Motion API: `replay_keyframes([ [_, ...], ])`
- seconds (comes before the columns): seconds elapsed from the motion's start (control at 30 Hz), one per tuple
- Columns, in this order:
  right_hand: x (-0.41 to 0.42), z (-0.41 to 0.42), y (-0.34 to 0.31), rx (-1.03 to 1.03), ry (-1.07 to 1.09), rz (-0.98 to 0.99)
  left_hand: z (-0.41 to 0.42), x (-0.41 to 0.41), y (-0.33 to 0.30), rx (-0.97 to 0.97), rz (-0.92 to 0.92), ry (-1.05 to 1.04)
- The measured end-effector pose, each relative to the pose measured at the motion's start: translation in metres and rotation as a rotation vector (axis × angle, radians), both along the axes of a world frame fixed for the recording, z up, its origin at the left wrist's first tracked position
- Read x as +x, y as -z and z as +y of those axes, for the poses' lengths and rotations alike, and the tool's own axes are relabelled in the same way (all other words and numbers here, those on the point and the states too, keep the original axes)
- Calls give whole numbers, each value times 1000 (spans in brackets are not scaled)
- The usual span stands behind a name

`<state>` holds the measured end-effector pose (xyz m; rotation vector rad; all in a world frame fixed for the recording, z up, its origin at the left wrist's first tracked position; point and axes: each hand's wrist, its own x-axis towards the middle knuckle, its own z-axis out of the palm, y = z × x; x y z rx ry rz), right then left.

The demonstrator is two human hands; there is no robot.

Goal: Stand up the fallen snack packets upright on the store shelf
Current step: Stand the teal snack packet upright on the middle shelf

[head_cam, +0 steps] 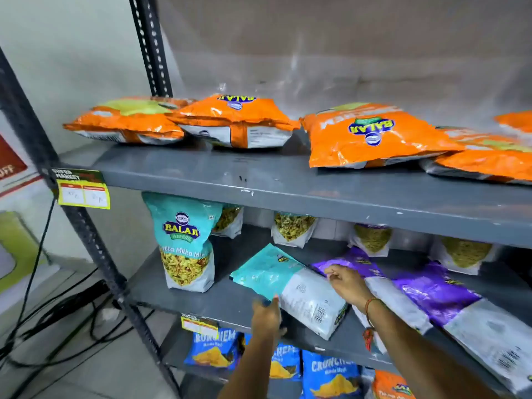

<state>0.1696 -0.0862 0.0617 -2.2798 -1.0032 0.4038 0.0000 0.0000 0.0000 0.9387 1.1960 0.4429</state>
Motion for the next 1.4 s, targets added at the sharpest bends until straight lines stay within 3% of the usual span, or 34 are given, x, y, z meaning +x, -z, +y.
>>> replay_keyframes([
  [0.17,39,36,25,-326,-52,13,3,14,16,-131,21,-39],
  [0.4,54,62,33,-391,-52,18,1,21,27,24,93,-175],
  [0.57,50,57,38,-261,68,79,4,20,24,108,212,-167],
  [0.77,28,43,22,26,201,173,18,4,-23,561,287,-80],
  [1.0,-9,26,5,389,254,-144,56,-1,-64,956,253,-74],
  [1.13,-27,22,26,425,274,-203,70,-3,-61,1025,301,-7],
  [1.4,-25,13,52,405,290,-19,70,-2,-32,903,269,195],
])
